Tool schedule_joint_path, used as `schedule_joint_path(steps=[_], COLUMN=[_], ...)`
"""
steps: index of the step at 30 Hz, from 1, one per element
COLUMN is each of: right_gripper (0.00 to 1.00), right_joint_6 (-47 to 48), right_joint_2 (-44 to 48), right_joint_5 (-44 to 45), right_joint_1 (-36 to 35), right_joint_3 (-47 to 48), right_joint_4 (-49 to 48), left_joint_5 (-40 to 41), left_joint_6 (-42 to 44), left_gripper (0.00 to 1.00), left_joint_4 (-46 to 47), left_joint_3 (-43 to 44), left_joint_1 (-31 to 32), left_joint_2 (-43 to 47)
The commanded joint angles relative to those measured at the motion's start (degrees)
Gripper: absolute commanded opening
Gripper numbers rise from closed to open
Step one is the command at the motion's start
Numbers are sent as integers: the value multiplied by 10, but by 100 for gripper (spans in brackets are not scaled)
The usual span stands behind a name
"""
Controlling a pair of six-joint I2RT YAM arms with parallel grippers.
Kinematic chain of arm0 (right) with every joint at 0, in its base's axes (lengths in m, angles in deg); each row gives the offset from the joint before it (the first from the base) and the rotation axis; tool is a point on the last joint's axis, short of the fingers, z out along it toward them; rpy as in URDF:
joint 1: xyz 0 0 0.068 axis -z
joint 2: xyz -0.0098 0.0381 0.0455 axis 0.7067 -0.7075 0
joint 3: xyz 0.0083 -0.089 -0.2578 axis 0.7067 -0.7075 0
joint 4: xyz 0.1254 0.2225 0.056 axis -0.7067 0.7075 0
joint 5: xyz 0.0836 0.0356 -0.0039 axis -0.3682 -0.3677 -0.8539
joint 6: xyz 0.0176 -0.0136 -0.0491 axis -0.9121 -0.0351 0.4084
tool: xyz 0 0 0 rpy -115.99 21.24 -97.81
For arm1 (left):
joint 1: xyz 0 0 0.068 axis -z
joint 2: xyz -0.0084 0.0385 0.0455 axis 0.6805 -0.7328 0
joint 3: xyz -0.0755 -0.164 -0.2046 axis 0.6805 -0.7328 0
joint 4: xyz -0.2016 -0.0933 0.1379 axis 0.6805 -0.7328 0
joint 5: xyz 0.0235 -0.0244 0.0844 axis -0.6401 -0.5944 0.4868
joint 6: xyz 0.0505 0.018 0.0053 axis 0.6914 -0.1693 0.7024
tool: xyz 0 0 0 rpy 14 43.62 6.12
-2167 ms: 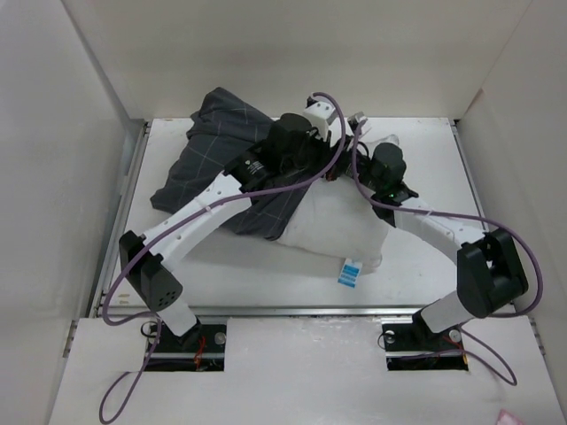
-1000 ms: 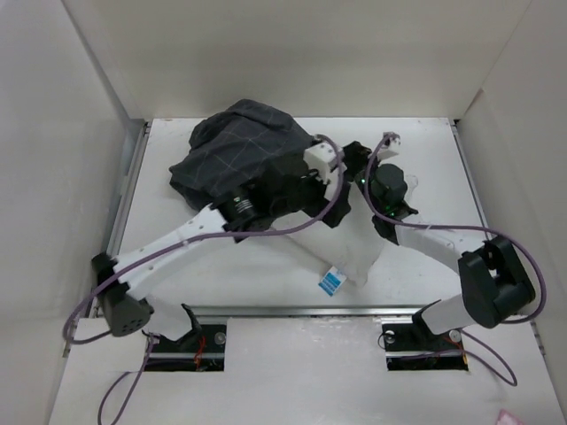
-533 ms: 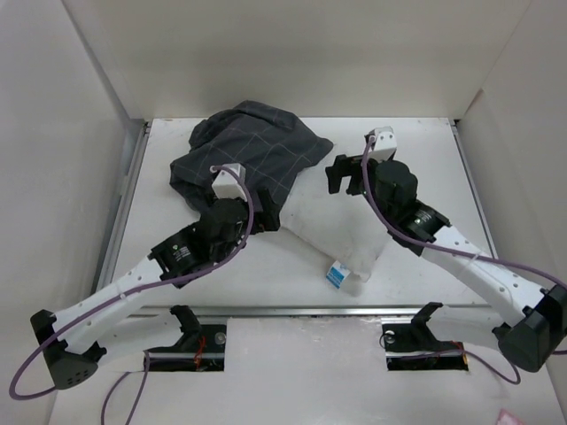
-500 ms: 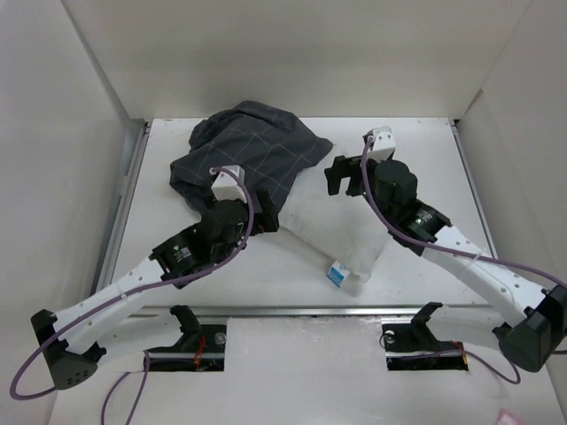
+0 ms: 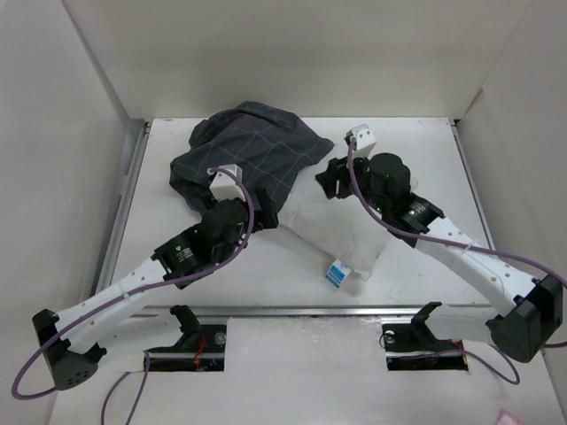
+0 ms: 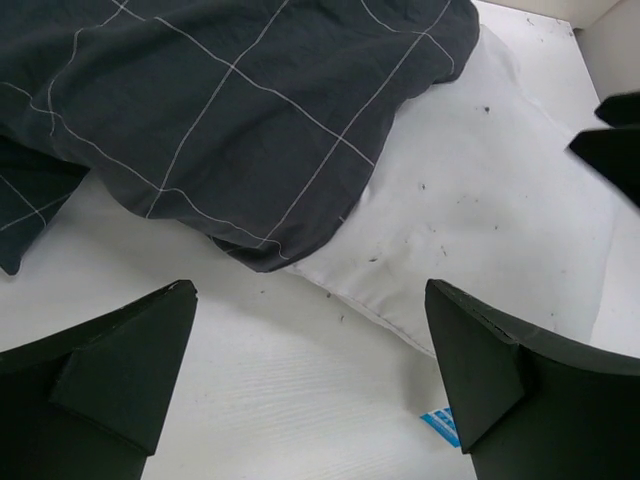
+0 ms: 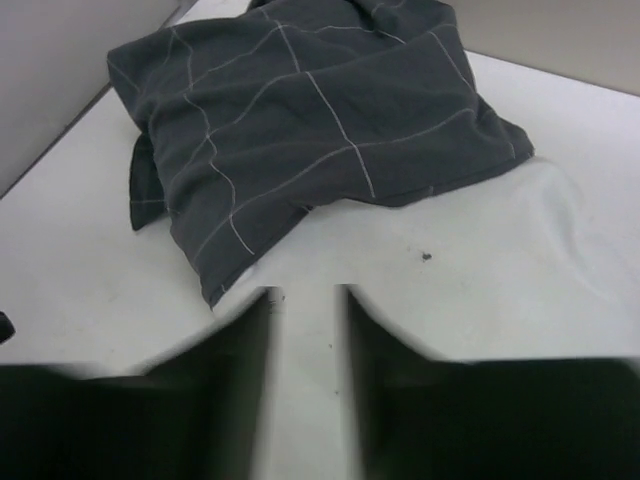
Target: Put the pillow into the pillowcase
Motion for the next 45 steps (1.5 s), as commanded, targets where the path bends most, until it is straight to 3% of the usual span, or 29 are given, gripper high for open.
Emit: schedule_joint_path(steps=[1,2,3,5,12,14,16,17,18,22,29,33,38,42,43,45], right_gripper=[95,95,89,26,19,24,40,49,66,100,100,100,98,48,17,0], right_joint_6=[11,39,50,26,32,39,62,63,63,73,81,103,109,101,101,86], right_joint_2=[-20,-28,-37,-59,-72,-61,-55,-55,-55,-86,-169,-244,-318,-352,-352,-352], right_joint_5=[-60,-77,-106,-100,-39,53,106,160,174,227,403,427,445,486,493,513], right_joint_1=[3,3,3,3,-53,-103,-135,-168,-185,-229,-271,-271,-271,-271,-265,-251], right_joint_3=[42,49,58,89,72,57,52,52,57,45,20,20,20,32,32,49], right_joint_4=[-20,-15,-3,35,95,110,134,153,160,202,227,215,123,55,43,38], left_joint_5=[10,10,10,-4,2,11,17,24,31,54,54,54,54,60,60,54], left_joint_6=[21,21,21,12,-49,-78,-97,-111,-120,-167,-199,-200,-205,-205,-205,-205], left_gripper=[99,99,99,99,99,99,99,98,96,96,96,96,96,96,96,96], left_joint_4=[35,41,41,41,34,34,34,34,29,4,-18,-25,-31,-44,-49,-49], left_joint_3=[-5,-11,-11,-25,-91,-111,-136,-142,-148,-156,-178,-189,-194,-194,-189,-189], left_joint_1=[-2,-2,-2,-2,-2,-2,-2,-2,-2,-2,-2,-2,-2,-2,-2,-2], left_joint_2=[5,5,10,10,41,50,56,56,51,21,7,26,54,66,66,66])
